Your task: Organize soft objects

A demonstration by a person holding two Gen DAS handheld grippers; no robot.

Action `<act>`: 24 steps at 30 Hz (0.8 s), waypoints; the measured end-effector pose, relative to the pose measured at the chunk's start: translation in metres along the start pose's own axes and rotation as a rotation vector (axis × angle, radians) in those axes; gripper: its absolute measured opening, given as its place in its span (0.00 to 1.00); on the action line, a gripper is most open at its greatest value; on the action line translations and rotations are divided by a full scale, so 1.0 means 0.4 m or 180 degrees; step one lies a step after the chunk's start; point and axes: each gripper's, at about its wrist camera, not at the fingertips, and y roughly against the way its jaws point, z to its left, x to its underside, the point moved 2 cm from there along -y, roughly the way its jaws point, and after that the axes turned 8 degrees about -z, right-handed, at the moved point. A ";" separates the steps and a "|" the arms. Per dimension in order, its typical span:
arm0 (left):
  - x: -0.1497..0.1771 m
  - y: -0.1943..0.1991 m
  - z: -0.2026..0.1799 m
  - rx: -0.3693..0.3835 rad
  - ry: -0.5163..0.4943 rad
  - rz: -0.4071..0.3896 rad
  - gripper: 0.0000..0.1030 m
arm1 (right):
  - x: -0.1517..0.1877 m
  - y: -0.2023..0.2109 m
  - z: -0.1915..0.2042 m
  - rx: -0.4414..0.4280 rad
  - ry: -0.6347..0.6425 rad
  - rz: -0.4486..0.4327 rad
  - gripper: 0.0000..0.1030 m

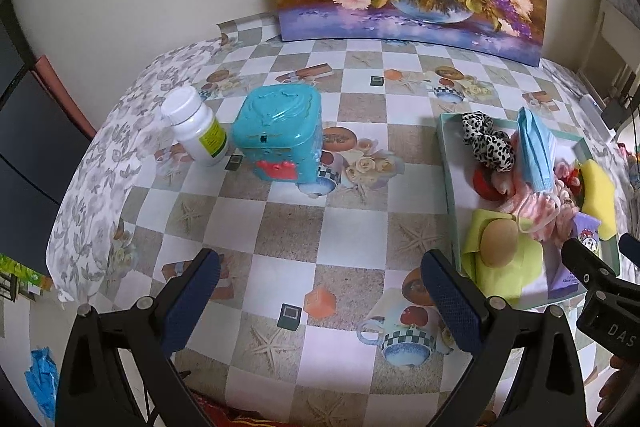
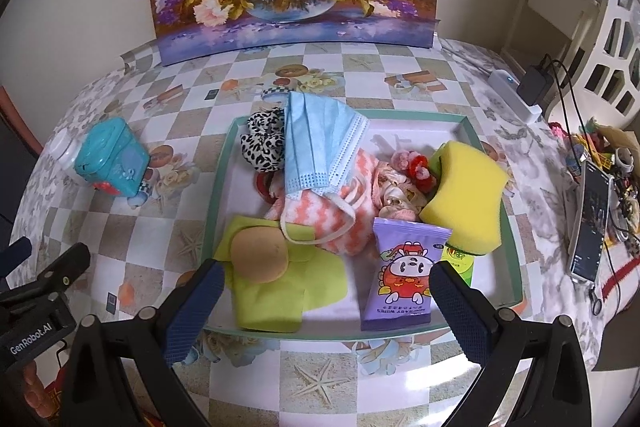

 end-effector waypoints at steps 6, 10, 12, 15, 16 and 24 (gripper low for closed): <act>0.000 -0.006 0.007 -0.0011 0.0041 0.0036 0.97 | -0.002 0.001 0.008 -0.0002 0.0045 -0.0016 1.00; -0.001 -0.008 0.008 -0.0009 0.0054 0.0044 0.97 | -0.004 0.001 0.012 0.0001 0.0071 -0.0023 1.00; -0.001 -0.008 0.008 -0.0007 0.0052 0.0041 0.97 | -0.005 0.001 0.012 0.0002 0.0073 -0.0028 1.00; -0.001 -0.009 0.007 -0.0013 0.0039 0.0050 0.97 | -0.004 0.001 0.013 0.0001 0.0072 -0.0022 1.00; -0.001 -0.009 0.007 -0.0015 0.0033 0.0051 0.97 | -0.004 0.001 0.013 -0.0001 0.0074 -0.0017 1.00; -0.001 -0.013 0.011 -0.0033 0.0059 0.0071 0.97 | -0.005 -0.003 0.017 -0.0022 0.0096 -0.0010 1.00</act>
